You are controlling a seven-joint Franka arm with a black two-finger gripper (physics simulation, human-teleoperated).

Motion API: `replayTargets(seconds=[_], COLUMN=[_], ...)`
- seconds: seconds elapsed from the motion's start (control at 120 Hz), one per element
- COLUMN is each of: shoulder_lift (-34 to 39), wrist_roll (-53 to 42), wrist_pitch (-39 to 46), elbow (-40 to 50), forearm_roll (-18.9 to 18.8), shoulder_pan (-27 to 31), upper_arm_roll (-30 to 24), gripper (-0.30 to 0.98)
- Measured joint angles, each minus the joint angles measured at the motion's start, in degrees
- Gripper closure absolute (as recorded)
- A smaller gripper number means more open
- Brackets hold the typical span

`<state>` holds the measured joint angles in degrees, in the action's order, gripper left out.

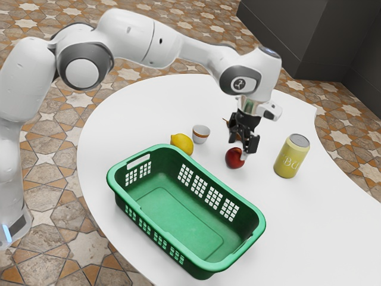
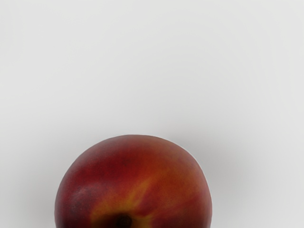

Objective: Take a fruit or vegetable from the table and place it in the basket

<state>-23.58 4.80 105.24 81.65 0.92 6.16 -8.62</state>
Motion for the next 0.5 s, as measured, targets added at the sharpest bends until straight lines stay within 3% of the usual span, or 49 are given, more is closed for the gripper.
replayTargets(seconds=[0.5], shoulder_lift=[0.33], wrist_roll=[-0.02], wrist_pitch=[0.12], elbow=[2.32], forearm_roll=[0.19], shoulder_pan=[0.79], upper_arm_roll=[0.88], gripper=[0.0])
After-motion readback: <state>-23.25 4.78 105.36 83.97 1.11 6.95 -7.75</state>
